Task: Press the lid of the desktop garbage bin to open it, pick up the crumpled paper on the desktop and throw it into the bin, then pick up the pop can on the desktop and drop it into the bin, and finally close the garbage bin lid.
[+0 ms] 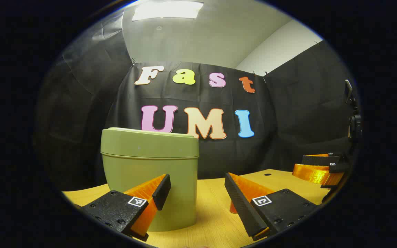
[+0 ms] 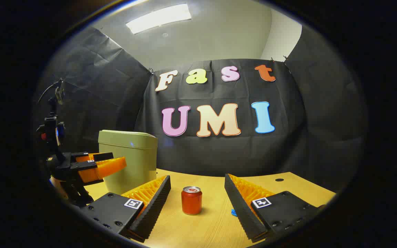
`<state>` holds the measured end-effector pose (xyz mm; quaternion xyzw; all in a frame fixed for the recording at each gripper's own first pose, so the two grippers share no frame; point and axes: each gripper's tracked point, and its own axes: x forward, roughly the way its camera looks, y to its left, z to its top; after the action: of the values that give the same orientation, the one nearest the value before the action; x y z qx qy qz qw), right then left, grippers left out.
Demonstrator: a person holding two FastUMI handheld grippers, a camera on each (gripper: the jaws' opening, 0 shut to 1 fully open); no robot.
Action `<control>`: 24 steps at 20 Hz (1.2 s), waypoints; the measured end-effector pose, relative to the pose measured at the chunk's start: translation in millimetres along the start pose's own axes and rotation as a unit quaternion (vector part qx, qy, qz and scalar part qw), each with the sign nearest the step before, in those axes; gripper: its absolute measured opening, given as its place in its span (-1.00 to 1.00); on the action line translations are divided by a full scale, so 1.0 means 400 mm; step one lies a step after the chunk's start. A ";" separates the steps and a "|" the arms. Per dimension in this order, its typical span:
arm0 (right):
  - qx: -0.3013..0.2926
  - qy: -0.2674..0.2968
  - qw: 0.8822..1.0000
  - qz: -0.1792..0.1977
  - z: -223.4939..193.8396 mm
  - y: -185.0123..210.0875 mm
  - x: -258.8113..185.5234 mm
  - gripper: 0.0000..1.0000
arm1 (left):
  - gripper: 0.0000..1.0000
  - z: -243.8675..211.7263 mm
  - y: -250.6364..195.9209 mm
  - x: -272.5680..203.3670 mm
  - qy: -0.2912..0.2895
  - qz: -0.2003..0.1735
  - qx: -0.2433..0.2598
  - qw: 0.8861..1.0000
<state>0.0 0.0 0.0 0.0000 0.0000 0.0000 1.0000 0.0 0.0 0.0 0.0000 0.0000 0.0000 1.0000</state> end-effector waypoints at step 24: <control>0.001 0.001 1.000 -0.010 -0.007 -0.025 -0.002 0.97 | 0.92 0.039 0.080 -0.009 -0.006 0.027 -0.031 0.999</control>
<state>-0.9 -10.1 -2.7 0.0005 0.0010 -0.0097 1.0000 -3.5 31.9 15.4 -0.0305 -0.0060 0.0268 0.9992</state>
